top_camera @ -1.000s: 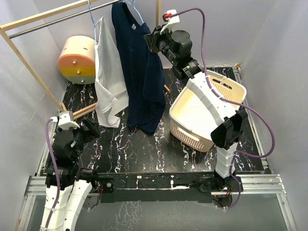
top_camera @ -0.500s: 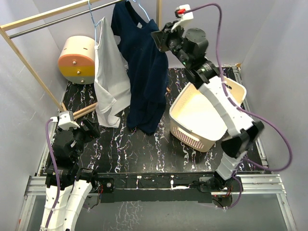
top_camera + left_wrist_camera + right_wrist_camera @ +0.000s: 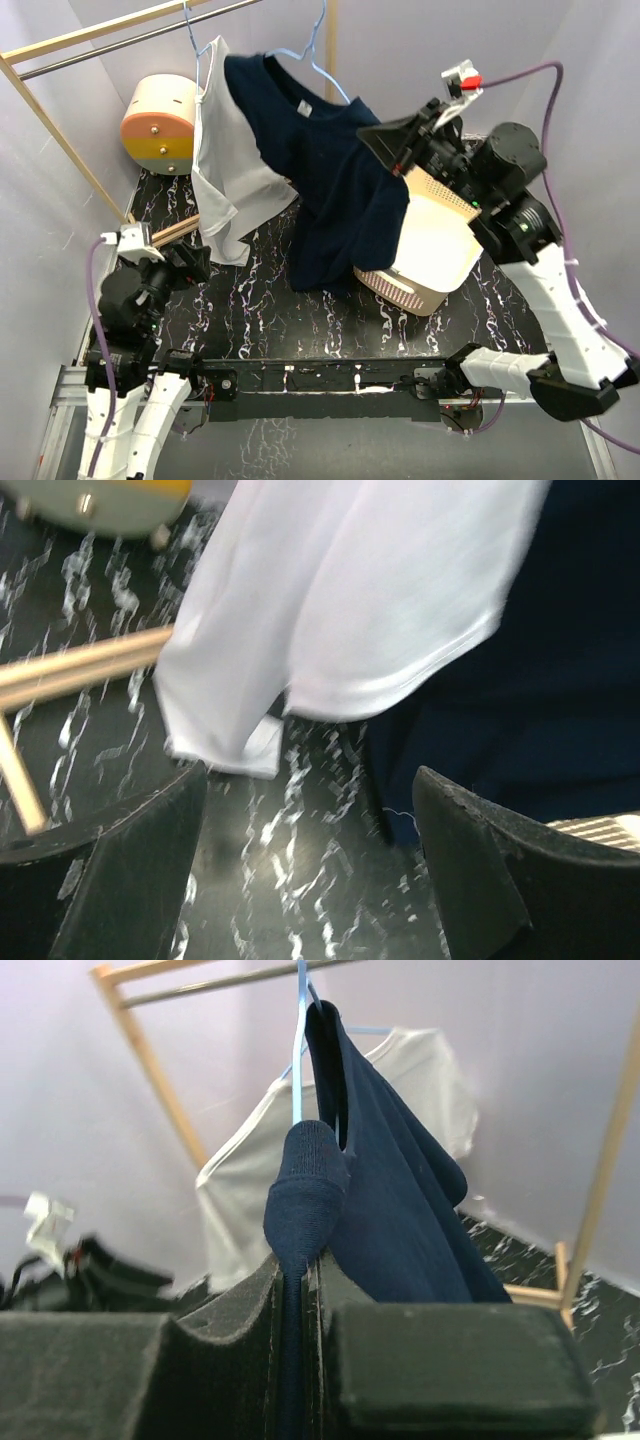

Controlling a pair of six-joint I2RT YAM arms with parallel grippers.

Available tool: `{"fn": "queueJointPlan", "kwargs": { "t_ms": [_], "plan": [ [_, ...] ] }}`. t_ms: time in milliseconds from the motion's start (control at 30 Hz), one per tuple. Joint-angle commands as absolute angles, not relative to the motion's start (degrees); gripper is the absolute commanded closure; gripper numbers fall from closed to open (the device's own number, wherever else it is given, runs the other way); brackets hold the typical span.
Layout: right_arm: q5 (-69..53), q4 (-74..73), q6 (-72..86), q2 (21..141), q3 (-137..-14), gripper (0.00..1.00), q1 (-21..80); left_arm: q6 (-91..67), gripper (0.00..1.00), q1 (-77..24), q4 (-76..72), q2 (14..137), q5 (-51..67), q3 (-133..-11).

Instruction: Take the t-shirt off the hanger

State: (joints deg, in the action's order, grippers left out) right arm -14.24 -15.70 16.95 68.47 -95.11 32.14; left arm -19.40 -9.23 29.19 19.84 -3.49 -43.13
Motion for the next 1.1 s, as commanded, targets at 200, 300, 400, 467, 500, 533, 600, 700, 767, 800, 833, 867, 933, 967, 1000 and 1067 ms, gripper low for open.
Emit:
{"fn": "queueJointPlan", "kwargs": {
  "t_ms": [200, 300, 400, 467, 500, 533, 600, 700, 767, 800, 833, 867, 933, 967, 1000, 1067],
  "plan": [
    [-39.48, -26.73, 21.68, 51.61, -87.62, 0.92, 32.33, -17.31, 0.2, -10.3, 15.17, 38.95, 26.52, -77.88],
    [-43.0, -30.3, 21.93, 48.58, -86.78, 0.92, 32.34, -21.33, 0.25, -10.82, 10.87, 45.95, 38.52, -84.38],
    [-45.91, -32.59, 21.42, 47.59, -86.83, 0.92, 32.34, -30.36, 0.26, -11.05, 0.29, 51.3, 50.65, -86.05],
    [-48.22, -32.16, 21.66, 47.24, -86.56, 0.92, 32.29, -37.8, 0.25, -11.01, -8.08, 54.37, 57.04, -85.43],
    [-48.8, -31.76, 21.81, 47.0, -86.31, 0.92, 32.34, -41.27, 0.24, -11.0, -11.75, 56.29, 60.35, -84.94],
    [-48.89, -31.45, 21.94, 47.02, -86.11, 0.92, 32.3, -44.72, 0.24, -11.07, -15.81, 57.27, 62.11, -84.31],
    [-48.26, -31.41, 21.66, 47.29, -85.84, 0.92, 32.34, -50.37, 0.23, -11.1, -22.2, 58.72, 63.99, -83.04],
    [-47.0, -30.78, 21.07, 47.99, -84.82, 0.92, 32.3, -54.72, 0.22, -11.13, -27.87, 59.16, 65.01, -81.3],
    [-46.49, -29.68, 20.99, 48.52, -83.76, 0.92, 32.34, -55.93, 0.22, -11.25, -29.55, 59.08, 65.25, -80.39],
    [-46.3, -29.05, 20.93, 48.85, -83.23, 0.92, 32.34, -57.22, 0.22, -11.35, -31.27, 59.03, 65.53, -79.77],
    [-46.17, -28.41, 21.07, 49.25, -82.75, 0.92, 32.34, -58.58, 0.21, -11.48, -33.25, 58.98, 65.76, -79.03],
    [-46.26, -27.64, 21.18, 49.61, -82.27, 0.92, 32.34, -59.9, 0.21, -11.58, -35.01, 59.04, 65.89, -78.35],
    [-46.73, -26.01, 21.59, 50.16, -81.23, 0.92, 32.3, -60.4, 0.21, -11.67, -35.56, 59.17, 66.26, -77.45],
    [-46.71, -25.21, 21.8, 50.4, -80.88, 0.92, 32.28, -60.12, 0.21, -11.64, -35.18, 59.18, 66.49, -76.98],
    [-46.75, -24.54, 21.9, 50.56, -80.64, 0.92, 32.34, -59.93, 0.21, -11.73, -35.19, 59.15, 66.56, -76.33],
    [-46.51, -23.98, 21.83, 51.09, -80.72, 0.92, 32.33, -60.37, 0.21, -11.71, -36.31, 58.9, 66.91, -74.7]
  ]
}}
